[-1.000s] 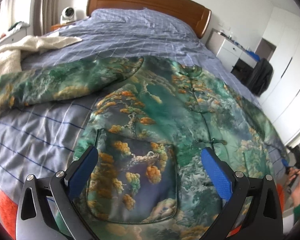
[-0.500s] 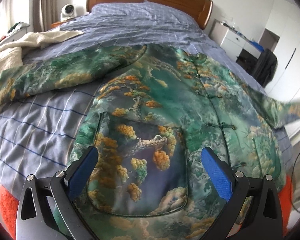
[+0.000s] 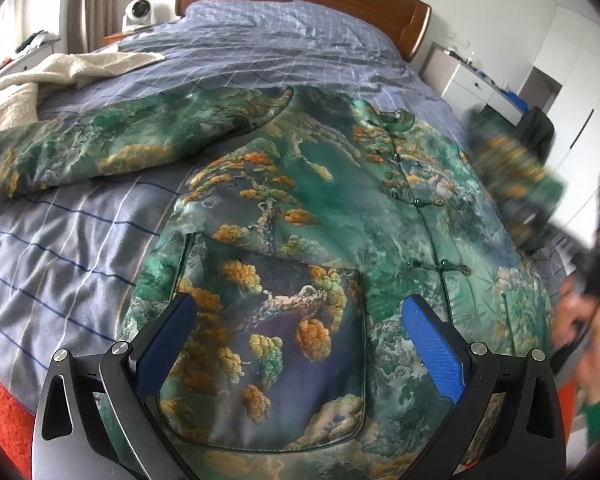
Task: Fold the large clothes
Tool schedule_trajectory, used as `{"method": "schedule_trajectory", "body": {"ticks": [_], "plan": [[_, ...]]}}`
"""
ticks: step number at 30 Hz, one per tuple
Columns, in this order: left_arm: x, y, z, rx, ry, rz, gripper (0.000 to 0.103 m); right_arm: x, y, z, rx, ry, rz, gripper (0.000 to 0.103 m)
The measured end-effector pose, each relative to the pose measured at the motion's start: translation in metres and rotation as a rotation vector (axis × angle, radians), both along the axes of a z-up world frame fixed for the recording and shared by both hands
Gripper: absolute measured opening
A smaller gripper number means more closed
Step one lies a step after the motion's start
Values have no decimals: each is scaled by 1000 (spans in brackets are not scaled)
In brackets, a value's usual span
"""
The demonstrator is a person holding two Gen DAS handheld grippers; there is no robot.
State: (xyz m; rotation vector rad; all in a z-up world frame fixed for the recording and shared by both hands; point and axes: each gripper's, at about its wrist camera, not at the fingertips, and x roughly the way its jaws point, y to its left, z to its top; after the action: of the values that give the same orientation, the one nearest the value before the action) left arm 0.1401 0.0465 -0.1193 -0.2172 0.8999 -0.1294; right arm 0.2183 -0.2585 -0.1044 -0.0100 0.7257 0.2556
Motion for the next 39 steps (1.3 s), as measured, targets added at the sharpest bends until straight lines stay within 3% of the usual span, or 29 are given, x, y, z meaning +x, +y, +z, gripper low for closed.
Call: {"method": "schedule_trajectory", "body": {"ticks": [4, 6, 8, 9, 15, 16, 18, 19, 20, 22, 24, 27, 31, 34, 39], "plan": [[12, -11, 0, -32, 8, -54, 102, -18, 32, -46, -18, 89, 43, 20], [23, -20, -1, -78, 17, -94, 102, -27, 37, -56, 13, 123, 64, 50], [37, -31, -2, -144, 37, -142, 102, -35, 38, -54, 53, 128, 87, 63], [45, -39, -3, -178, 49, -168, 102, -44, 38, -50, 61, 116, 98, 64], [94, -97, -22, -266, 147, -311, 100, -86, 9, -24, 97, 81, 115, 64], [101, -108, -26, -264, 167, -326, 94, -96, 3, -21, 102, 75, 108, 64], [112, -127, -36, -247, 214, -342, 78, -108, -3, -17, 114, 69, 99, 64], [117, -134, -40, -232, 234, -334, 64, -116, -8, -14, 122, 63, 93, 64], [120, -138, -43, -220, 245, -327, 40, -121, -14, -12, 129, 60, 86, 64], [122, -145, -44, -215, 256, -325, 8, -134, -25, -8, 145, 47, 66, 64], [122, -148, -29, -227, 228, -334, 6, -139, -36, -5, 154, 36, 44, 64], [130, -145, 11, -179, 116, -349, 6, -136, -55, 2, 164, 24, 14, 64], [162, -116, 40, -162, 39, -296, 6, -101, -87, 20, 136, -9, -35, 64], [184, -91, 26, -129, 61, -228, 6, -48, -110, 33, 96, -34, -67, 58], [197, -75, -16, -102, 128, -181, 6, 61, -132, 21, 132, 55, -120, 46]]}}
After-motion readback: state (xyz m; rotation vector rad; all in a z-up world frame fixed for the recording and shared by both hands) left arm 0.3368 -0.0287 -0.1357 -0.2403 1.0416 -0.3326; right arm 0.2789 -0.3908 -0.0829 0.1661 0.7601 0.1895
